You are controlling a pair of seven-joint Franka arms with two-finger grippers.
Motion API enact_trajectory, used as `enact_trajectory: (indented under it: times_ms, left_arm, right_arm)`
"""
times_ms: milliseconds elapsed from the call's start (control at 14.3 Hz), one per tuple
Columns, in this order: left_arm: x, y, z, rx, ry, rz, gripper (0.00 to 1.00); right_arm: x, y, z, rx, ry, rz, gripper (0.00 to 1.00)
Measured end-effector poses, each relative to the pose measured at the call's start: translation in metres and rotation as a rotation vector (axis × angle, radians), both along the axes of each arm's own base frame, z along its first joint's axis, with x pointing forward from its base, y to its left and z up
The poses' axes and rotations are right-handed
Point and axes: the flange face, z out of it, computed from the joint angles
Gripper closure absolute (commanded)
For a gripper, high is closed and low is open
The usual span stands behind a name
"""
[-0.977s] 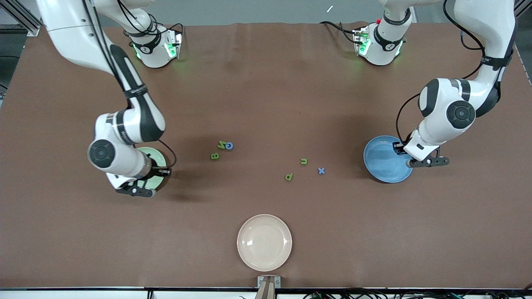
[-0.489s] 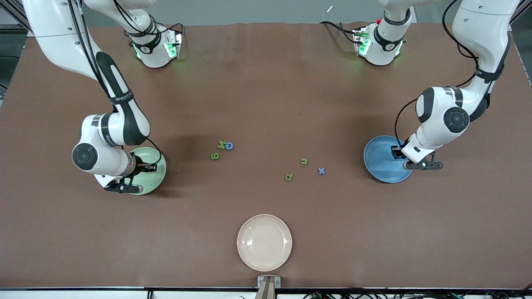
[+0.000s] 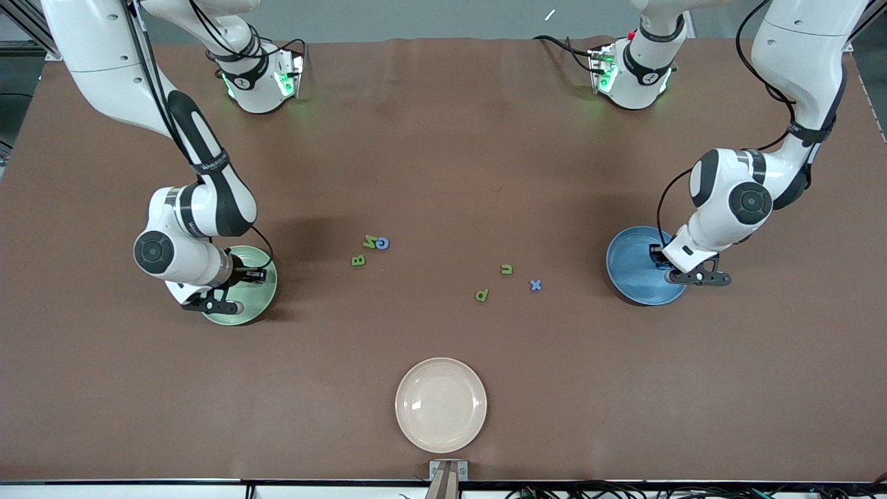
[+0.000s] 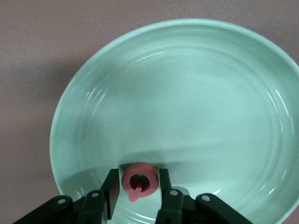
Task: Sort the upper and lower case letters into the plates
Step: 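Grasp the green B with the right gripper while the left gripper reaches the x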
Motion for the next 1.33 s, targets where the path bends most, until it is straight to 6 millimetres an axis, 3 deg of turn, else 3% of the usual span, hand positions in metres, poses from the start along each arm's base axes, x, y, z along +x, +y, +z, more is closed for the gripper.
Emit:
enact_trajectory:
  times_ms: [209,349,489,628,977,1326]
  left_arm:
    - [0.007,-0.004,0.014,0.001,-0.029,-0.008,0.0]
    - [0.01,-0.019,0.026,-0.003,-0.042,-0.033,0.0]
    - [0.012,-0.043,0.042,-0.007,-0.036,-0.057,0.0]
    - [0.017,-0.072,0.056,-0.015,-0.04,-0.041,0.0]
    - [0.019,-0.148,0.068,-0.045,-0.069,0.075,0.0]
    - [0.01,-0.215,0.046,-0.052,-0.053,0.25,0.0]
  right_arm:
    - [0.007,0.003,0.016,0.003,0.016,0.002,0.0]
    - [0.018,0.011,0.047,0.014,0.033,0.0,0.0]
    - [0.022,0.032,0.074,0.036,0.021,-0.027,0.0]
    - [0.019,0.068,0.083,0.041,0.006,-0.046,0.0]
    - [-0.009,0.177,0.07,0.059,-0.115,-0.008,0.0]
    - [-0.041,0.225,0.026,0.066,-0.139,0.073,0.0]
